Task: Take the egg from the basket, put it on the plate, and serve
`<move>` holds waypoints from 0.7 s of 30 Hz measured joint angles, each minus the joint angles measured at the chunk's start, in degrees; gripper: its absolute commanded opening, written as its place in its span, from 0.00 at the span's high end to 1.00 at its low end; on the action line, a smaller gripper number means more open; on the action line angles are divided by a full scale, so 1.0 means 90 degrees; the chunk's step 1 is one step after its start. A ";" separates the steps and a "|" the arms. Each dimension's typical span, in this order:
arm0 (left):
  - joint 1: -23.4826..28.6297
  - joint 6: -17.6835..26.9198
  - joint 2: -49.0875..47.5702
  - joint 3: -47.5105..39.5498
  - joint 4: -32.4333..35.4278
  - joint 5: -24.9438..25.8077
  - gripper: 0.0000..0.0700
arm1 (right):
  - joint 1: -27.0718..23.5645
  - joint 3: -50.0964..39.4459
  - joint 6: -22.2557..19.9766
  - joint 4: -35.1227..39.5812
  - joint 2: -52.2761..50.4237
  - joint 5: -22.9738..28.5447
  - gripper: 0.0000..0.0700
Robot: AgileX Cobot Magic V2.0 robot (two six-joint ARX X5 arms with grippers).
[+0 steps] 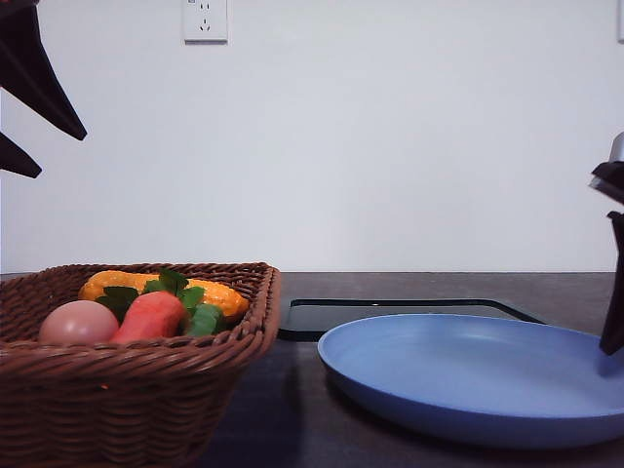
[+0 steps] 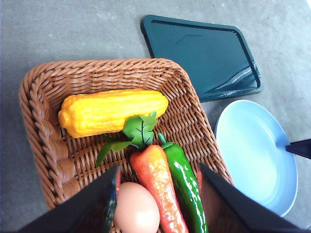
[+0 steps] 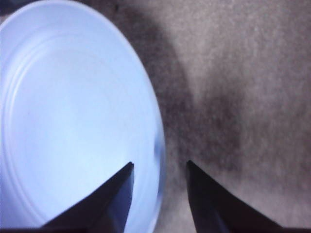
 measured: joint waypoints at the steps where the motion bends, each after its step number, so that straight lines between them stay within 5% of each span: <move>1: 0.0000 0.0000 0.0000 0.0000 0.0000 0.0000 0.54 | 0.0000 -0.0002 0.0018 0.0070 0.0080 -0.0005 0.70; 10: 0.0000 0.0000 0.0000 0.0000 -0.0046 0.0000 0.54 | 0.0000 0.0008 0.0075 0.0286 0.0454 0.0026 0.98; 21: -0.0056 -0.0001 0.0000 0.0000 -0.0057 0.0002 0.53 | 0.0002 0.0006 0.0237 0.0384 0.0088 0.0135 1.00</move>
